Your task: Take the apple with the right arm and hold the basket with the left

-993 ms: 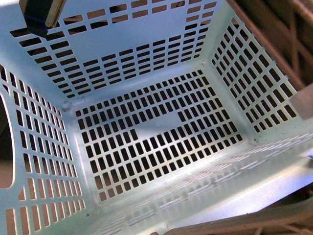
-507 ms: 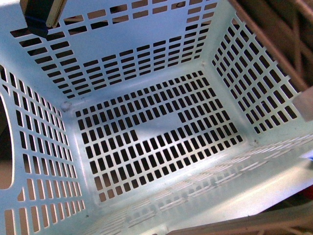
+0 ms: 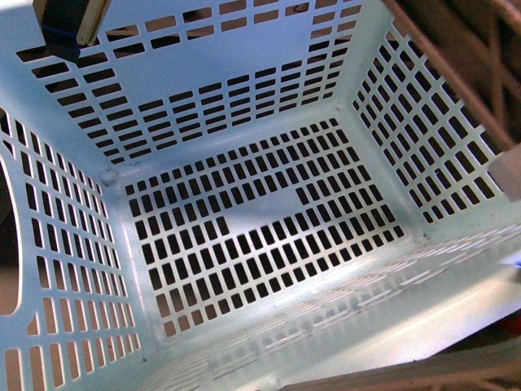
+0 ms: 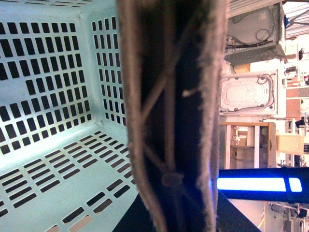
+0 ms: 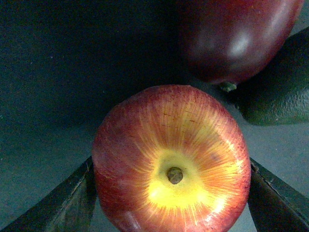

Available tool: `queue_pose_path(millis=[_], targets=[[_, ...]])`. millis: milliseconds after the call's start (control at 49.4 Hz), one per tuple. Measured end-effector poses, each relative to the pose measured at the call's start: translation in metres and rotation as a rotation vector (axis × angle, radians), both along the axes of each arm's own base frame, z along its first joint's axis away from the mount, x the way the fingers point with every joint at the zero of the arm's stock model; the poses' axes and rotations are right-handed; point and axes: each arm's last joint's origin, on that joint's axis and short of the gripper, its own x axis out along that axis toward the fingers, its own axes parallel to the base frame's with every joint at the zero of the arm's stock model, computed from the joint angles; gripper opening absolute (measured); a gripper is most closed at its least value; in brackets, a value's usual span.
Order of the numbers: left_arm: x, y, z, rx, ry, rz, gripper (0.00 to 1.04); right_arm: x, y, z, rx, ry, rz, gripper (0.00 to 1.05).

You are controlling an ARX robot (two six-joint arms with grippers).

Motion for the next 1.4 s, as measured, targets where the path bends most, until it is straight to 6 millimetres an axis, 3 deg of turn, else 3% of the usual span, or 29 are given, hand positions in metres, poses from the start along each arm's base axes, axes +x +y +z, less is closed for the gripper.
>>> queue_pose_path(millis=[122,304,567,669,729,871,1013,1175,1398], targets=[[0.000,0.000,0.000,0.000,0.000,-0.001,0.06,-0.010,-0.004,0.025,-0.016,-0.047,0.001,0.74],[0.000,0.000,0.000,-0.001,0.001,-0.002,0.06,-0.023,-0.013,0.083,-0.043,-0.159,-0.009,0.74],[0.000,0.000,0.000,-0.001,0.001,-0.001,0.06,-0.031,-0.009,0.214,-0.126,-0.495,-0.025,0.74],[0.000,0.000,0.000,0.000,0.000,-0.001,0.06,-0.034,0.020,0.283,-0.093,-0.719,0.029,0.74],[0.000,0.000,0.000,0.000,0.000,-0.001,0.06,-0.032,0.035,0.301,-0.071,-0.777,0.060,0.74],[0.000,0.000,0.000,-0.001,0.000,0.000,0.06,-0.026,0.077,0.322,0.016,-0.841,0.159,0.74],[0.000,0.000,0.000,0.000,0.000,-0.001,0.06,-0.021,0.122,0.325,0.112,-0.852,0.279,0.74],[0.000,0.000,0.000,-0.002,0.002,-0.003,0.06,-0.019,0.168,0.305,0.172,-0.773,0.406,0.73],[0.000,0.000,-0.001,0.004,0.000,0.003,0.06,-0.025,0.192,0.283,0.195,-0.688,0.442,0.73]])
